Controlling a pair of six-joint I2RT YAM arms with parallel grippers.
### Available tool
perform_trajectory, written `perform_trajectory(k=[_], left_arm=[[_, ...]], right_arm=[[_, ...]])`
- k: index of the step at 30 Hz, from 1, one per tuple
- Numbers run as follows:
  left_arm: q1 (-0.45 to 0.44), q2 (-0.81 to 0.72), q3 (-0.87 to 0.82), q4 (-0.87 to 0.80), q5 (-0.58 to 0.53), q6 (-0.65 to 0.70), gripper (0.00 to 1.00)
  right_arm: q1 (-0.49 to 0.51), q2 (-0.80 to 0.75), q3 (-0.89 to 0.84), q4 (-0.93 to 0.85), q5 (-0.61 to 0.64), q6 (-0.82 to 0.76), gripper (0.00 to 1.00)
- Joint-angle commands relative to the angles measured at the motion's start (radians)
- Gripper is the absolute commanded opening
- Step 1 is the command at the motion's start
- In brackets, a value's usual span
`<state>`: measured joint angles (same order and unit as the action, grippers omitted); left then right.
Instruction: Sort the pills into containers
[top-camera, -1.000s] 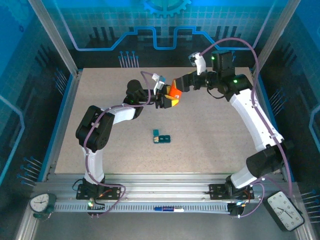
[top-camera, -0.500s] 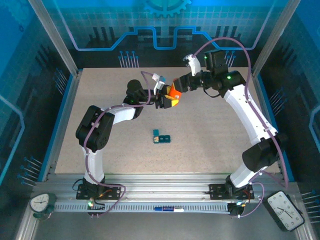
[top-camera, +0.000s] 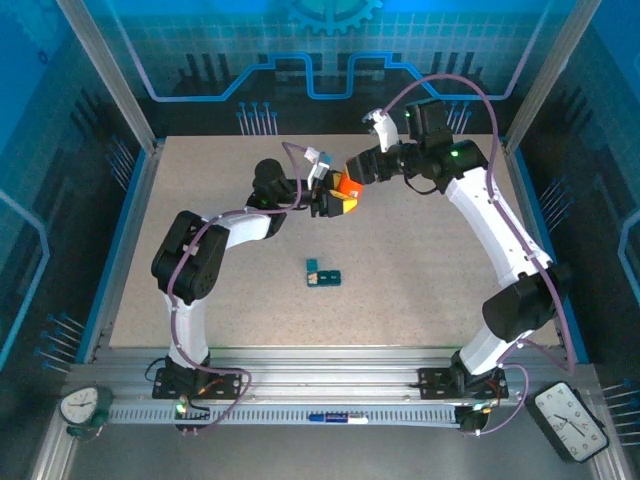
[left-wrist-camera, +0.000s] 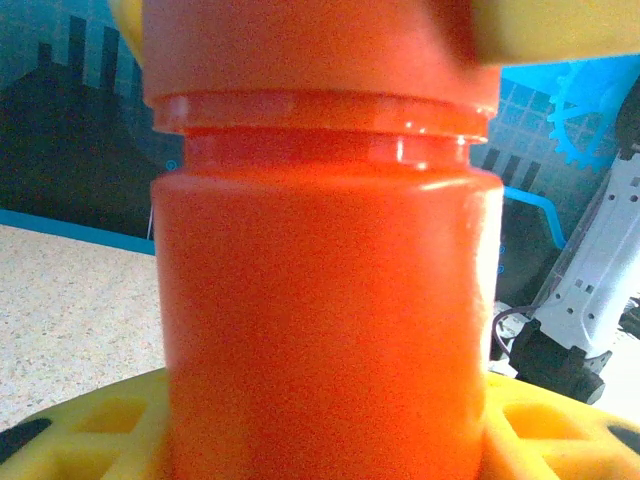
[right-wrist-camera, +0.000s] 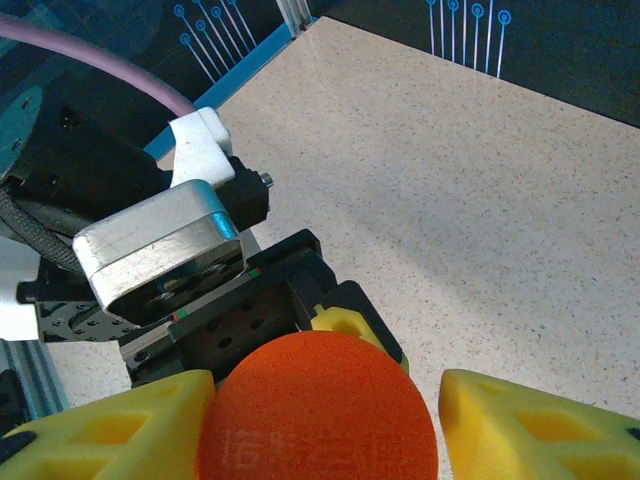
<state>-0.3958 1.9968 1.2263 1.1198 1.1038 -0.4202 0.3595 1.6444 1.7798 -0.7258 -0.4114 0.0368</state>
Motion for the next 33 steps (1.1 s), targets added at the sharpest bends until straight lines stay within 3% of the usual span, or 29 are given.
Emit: perform_trajectory(k=[1,18,26,33], left_arm=[[-0.001,-0.032,0.027,0.048,0.022,0.003,0.00],[0.000,-0.044,0.025,0.051,0.020,0.004,0.00],[-0.001,-0.054,0.021,0.055,0.015,0.005,0.00],[-0.002,-0.056,0.023,0.065,0.012,0.004,0.00]], right_arm=[[0.000,0.015,0.012,-0.014,0.003,0.000,0.62],[-0.026,0.015,-0.030,0.003,0.003,0.030,0.57],[-0.087,-0.008,-0.112,0.077,-0.070,0.176,0.40],[-0.094,-0.066,-0.266,0.228,-0.126,0.346,0.33]])
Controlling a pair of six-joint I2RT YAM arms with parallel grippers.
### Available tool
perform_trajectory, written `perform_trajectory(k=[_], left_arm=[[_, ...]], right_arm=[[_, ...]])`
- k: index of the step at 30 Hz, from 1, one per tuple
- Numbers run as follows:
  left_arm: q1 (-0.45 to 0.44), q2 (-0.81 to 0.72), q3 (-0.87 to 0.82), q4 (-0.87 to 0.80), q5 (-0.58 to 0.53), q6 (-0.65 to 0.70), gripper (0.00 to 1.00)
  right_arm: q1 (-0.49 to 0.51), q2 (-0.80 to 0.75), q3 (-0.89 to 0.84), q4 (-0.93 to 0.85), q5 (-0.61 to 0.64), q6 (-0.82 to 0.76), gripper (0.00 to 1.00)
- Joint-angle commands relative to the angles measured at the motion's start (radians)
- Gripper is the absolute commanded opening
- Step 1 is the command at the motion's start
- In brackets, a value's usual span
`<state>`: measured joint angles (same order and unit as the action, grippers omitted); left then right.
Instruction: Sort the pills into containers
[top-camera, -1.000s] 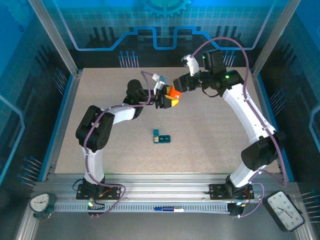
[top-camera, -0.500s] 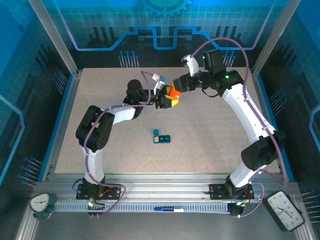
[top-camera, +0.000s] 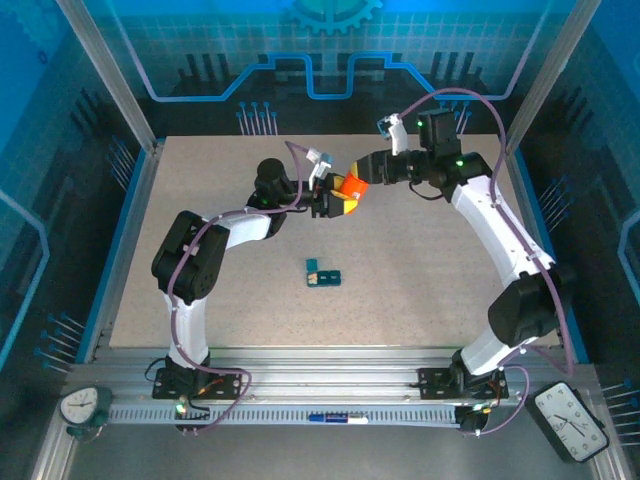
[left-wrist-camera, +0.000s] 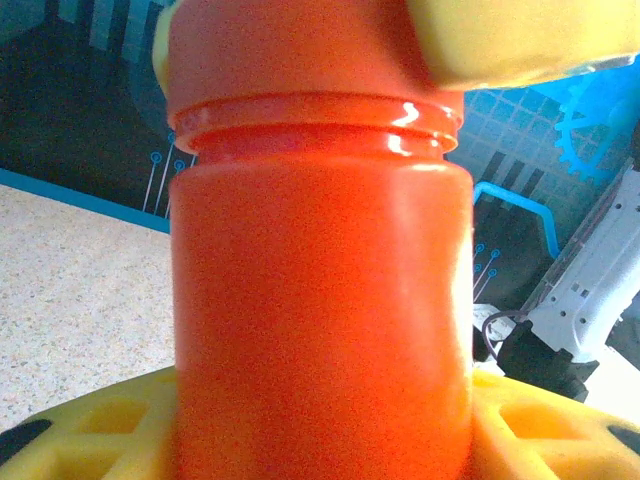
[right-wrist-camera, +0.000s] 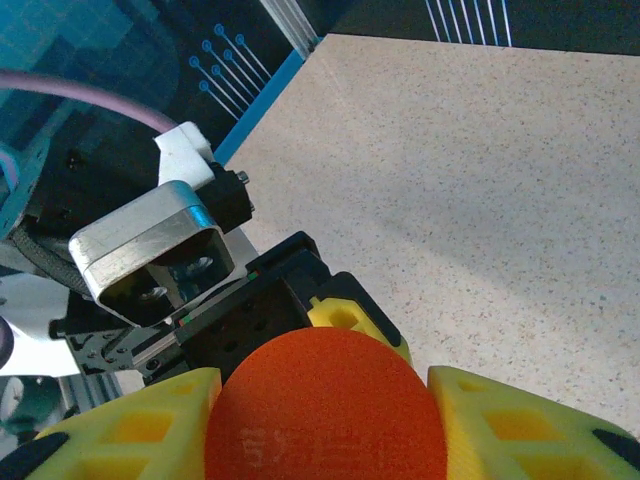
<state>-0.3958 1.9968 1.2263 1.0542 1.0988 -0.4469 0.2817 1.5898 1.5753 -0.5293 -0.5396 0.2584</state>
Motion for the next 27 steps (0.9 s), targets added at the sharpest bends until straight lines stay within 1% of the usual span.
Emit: perform_trajectory(k=[1,5,13,17,19,20,22,24,27], left_arm=[[-0.002,-0.057,0.021,0.133,0.016,0.030,0.00],[-0.002,-0.059,0.022,0.135,0.011,0.037,0.00],[-0.012,-0.039,0.051,0.158,-0.002,0.029,0.00],[-0.015,-0.033,0.064,0.171,0.001,0.013,0.00],[-0.015,-0.033,0.067,0.175,0.003,0.007,0.00],[-0.015,-0.033,0.066,0.178,0.005,0.004,0.00],[-0.015,-0.035,0.063,0.186,0.005,-0.003,0.00],[-0.016,-0.039,0.058,0.193,0.004,-0.005,0.00],[-0.015,-0.041,0.051,0.202,0.001,-0.006,0.00]], right_arm=[[-0.017,-0.021,-0.085,0.059,-0.006,0.150,0.33],[-0.010,-0.051,-0.148,0.155,-0.045,0.205,0.32],[0.031,-0.090,-0.183,0.203,-0.021,0.243,0.27],[0.035,-0.112,-0.189,0.220,-0.017,0.164,0.28],[0.033,-0.123,-0.186,0.231,-0.034,0.101,0.28],[0.033,-0.132,-0.190,0.235,-0.022,0.069,0.28],[0.020,-0.144,-0.202,0.268,-0.033,0.051,0.27],[0.004,-0.148,-0.218,0.312,-0.028,0.095,0.28],[-0.003,-0.131,-0.210,0.312,-0.022,0.157,0.26]])
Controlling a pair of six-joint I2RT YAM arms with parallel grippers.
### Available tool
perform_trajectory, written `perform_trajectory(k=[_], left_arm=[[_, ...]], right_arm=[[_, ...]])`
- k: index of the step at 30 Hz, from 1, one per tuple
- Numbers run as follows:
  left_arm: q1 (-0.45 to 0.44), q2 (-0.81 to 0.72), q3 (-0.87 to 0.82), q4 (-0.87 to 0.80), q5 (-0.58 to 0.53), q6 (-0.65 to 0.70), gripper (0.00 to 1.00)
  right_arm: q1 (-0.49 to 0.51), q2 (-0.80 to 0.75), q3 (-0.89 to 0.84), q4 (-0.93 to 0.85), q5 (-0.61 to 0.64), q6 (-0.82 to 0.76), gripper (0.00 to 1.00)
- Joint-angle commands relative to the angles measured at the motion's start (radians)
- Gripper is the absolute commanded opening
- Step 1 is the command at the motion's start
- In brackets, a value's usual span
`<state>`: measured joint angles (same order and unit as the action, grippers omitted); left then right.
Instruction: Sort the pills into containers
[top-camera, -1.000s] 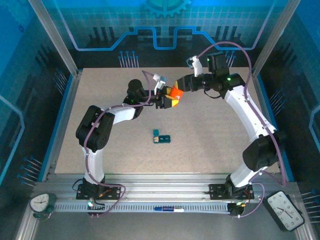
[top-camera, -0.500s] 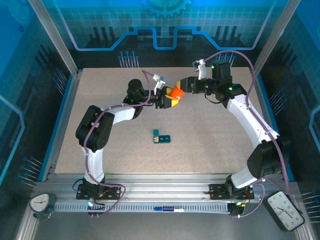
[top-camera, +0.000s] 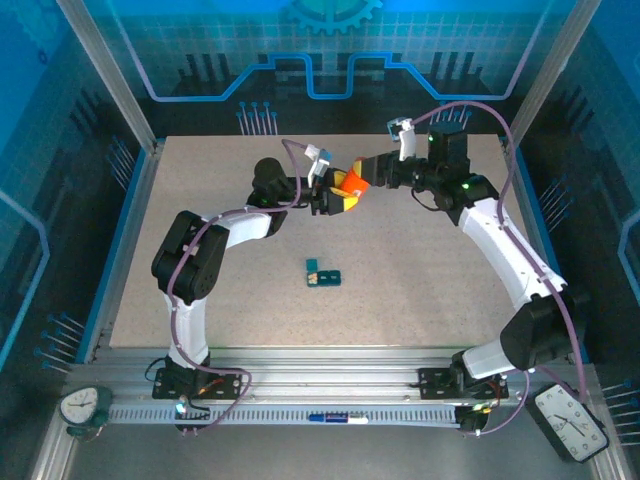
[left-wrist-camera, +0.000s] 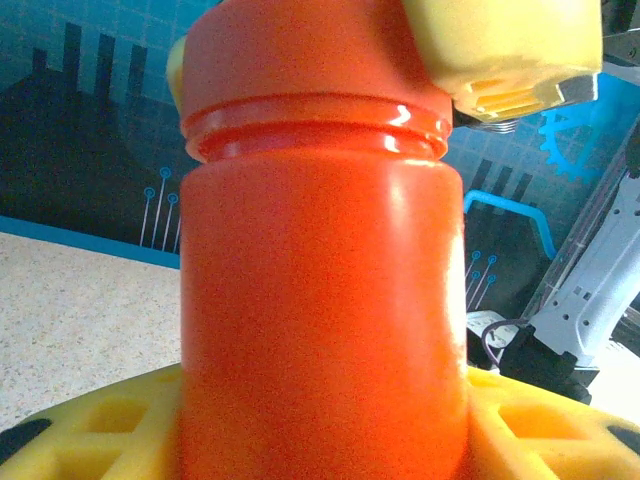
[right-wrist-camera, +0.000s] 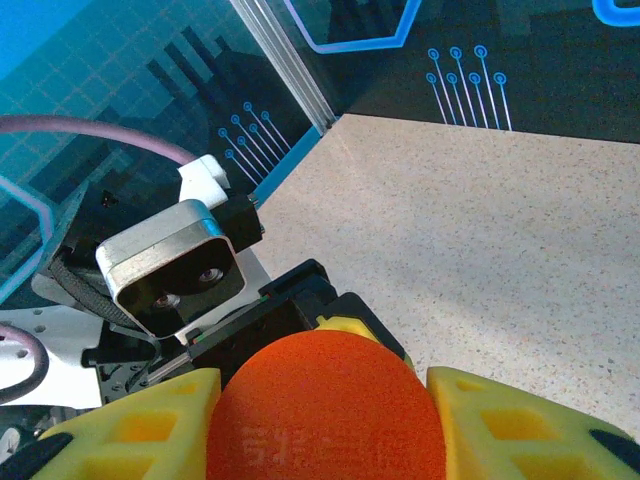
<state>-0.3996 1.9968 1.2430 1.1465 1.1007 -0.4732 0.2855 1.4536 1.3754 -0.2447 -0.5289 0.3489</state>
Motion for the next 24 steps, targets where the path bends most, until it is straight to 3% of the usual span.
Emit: perform_trajectory(k=[1,7,10,20,24], left_arm=[[-0.013,-0.042,0.034,0.111,-0.002,0.018,0.00],[-0.012,-0.044,0.038,0.107,-0.003,0.022,0.00],[-0.013,-0.044,0.041,0.096,-0.006,0.032,0.00],[-0.012,-0.041,0.039,0.068,-0.026,0.069,0.00],[-0.012,-0.040,0.032,0.062,-0.034,0.080,0.00]], right_arm=[[-0.006,0.009,-0.008,0.023,-0.027,0.086,0.25],[0.004,0.021,-0.046,0.031,-0.004,0.234,0.23],[0.034,0.005,-0.069,0.005,0.067,0.283,0.24],[0.233,-0.108,-0.208,0.021,0.521,0.521,0.23],[0.308,-0.121,-0.230,0.043,0.634,0.585,0.23]])
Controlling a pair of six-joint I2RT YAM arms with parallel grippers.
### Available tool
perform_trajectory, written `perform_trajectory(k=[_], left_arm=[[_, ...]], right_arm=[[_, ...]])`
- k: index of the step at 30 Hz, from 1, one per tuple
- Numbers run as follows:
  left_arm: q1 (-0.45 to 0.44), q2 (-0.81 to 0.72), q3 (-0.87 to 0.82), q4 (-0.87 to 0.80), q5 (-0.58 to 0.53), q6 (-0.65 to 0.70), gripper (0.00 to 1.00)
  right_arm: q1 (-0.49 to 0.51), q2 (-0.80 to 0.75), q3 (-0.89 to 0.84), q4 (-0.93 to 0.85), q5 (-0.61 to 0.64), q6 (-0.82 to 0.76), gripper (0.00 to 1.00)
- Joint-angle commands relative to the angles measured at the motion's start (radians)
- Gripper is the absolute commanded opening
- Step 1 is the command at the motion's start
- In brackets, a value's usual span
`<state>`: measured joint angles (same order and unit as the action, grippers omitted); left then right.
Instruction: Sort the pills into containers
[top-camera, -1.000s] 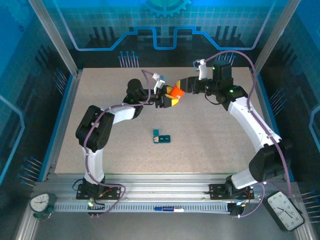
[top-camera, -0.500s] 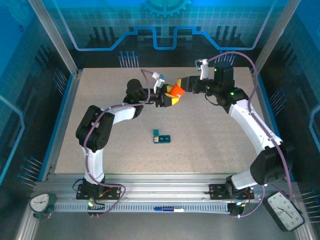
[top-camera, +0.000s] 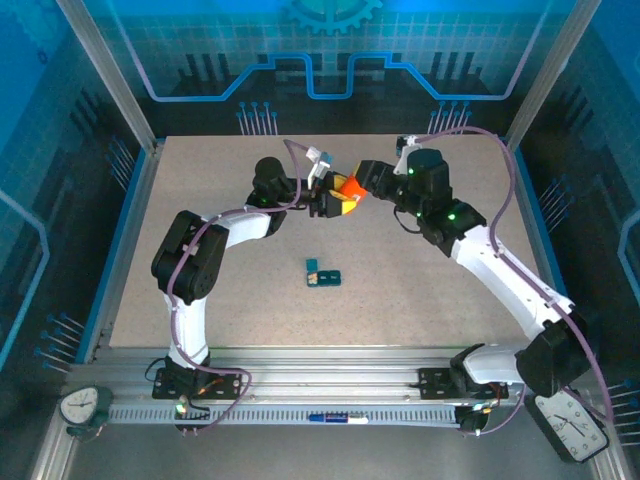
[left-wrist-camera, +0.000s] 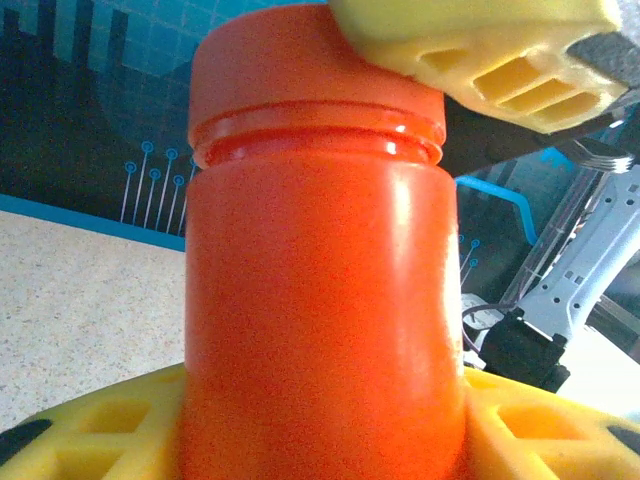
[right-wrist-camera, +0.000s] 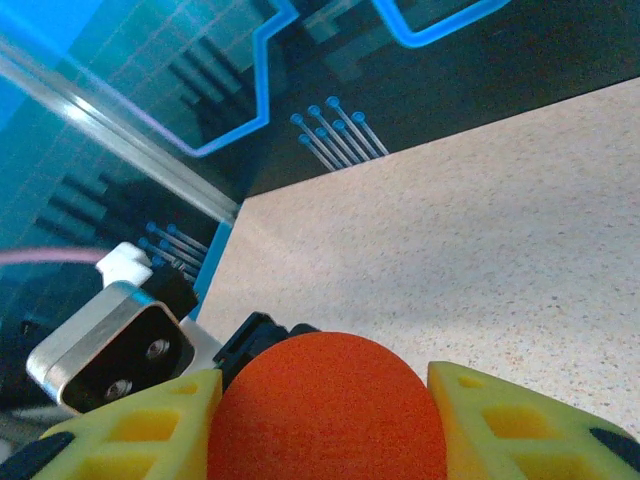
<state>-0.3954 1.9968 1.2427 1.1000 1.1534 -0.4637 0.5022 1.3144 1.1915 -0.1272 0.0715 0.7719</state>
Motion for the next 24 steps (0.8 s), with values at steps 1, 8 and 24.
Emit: perform_trajectory(k=[1,8,24], left_arm=[[-0.016,-0.039,0.032,0.108,-0.090,0.074,0.00],[-0.018,-0.039,0.022,0.095,-0.088,0.086,0.00],[-0.017,-0.031,0.012,0.102,-0.077,0.076,0.00]], right_arm=[[0.104,0.019,-0.049,-0.066,0.050,0.170,0.23],[0.102,0.051,0.002,-0.084,0.015,0.117,0.29],[-0.125,-0.001,0.090,-0.082,-0.355,-0.244,0.88]])
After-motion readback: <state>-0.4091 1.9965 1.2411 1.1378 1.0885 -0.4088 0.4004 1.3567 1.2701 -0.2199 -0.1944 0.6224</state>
